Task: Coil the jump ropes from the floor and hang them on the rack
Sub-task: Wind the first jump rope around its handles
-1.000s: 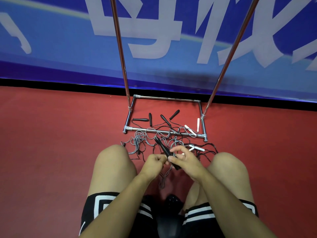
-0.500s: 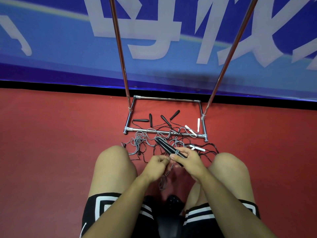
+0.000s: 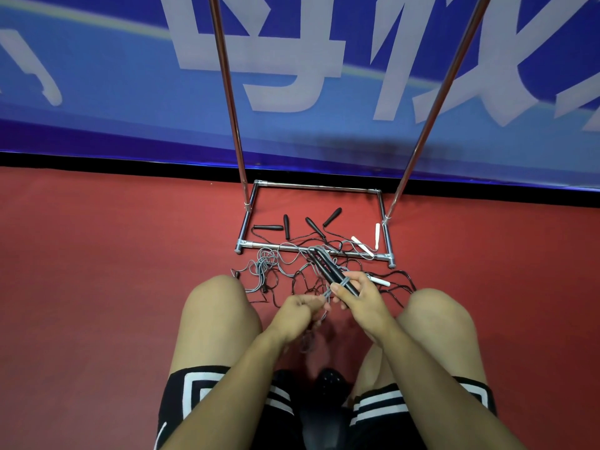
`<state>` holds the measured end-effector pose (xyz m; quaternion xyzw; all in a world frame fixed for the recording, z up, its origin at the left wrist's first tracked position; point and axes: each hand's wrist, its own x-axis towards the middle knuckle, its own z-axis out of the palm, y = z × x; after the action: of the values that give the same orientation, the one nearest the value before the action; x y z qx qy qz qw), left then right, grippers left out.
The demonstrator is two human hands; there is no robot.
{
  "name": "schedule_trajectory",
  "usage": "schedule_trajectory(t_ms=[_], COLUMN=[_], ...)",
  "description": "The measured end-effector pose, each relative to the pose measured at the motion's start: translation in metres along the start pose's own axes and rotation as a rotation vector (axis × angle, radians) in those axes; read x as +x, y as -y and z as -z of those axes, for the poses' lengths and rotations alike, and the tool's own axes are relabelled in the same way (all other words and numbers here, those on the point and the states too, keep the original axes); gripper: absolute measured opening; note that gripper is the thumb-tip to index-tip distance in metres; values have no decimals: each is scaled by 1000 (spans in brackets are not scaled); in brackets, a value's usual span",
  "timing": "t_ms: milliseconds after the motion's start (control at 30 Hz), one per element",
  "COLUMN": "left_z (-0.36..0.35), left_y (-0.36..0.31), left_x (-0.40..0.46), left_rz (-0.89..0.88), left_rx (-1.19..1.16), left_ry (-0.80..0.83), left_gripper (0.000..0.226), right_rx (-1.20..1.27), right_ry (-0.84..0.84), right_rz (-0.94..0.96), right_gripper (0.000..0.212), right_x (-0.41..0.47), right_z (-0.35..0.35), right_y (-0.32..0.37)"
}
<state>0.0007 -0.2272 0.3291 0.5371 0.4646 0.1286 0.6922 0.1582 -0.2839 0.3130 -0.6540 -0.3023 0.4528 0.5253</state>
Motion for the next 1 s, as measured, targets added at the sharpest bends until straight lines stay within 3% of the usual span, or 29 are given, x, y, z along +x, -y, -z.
schedule_trajectory(t_ms=[100,267,433,600,700,1000], left_z=[-1,-3,-1,1,3,2], left_y=[-5,-3,1,2,6,2], left_x=[-1,-3,1,0,2,-5], left_rz=[-14,-195,-105,-124,-104,-159], left_rx=[-91,165,75,86,128,211], left_ry=[-71,-146,-135,-148,-150,-83], left_gripper=[36,36,47,59,78,63], right_rx=[1,-98,-30,-40,-16,-125], right_ry=[26,50,56,131,182,309], right_rz=[24,43,-22,-9,-3,-57], right_gripper=[45,47,31,33,34,40], right_x=[1,-1,-5,-10,-9,-11], right_z=[3,2,-3,-2,-1,3], right_y=[3,1,7,11,8,5])
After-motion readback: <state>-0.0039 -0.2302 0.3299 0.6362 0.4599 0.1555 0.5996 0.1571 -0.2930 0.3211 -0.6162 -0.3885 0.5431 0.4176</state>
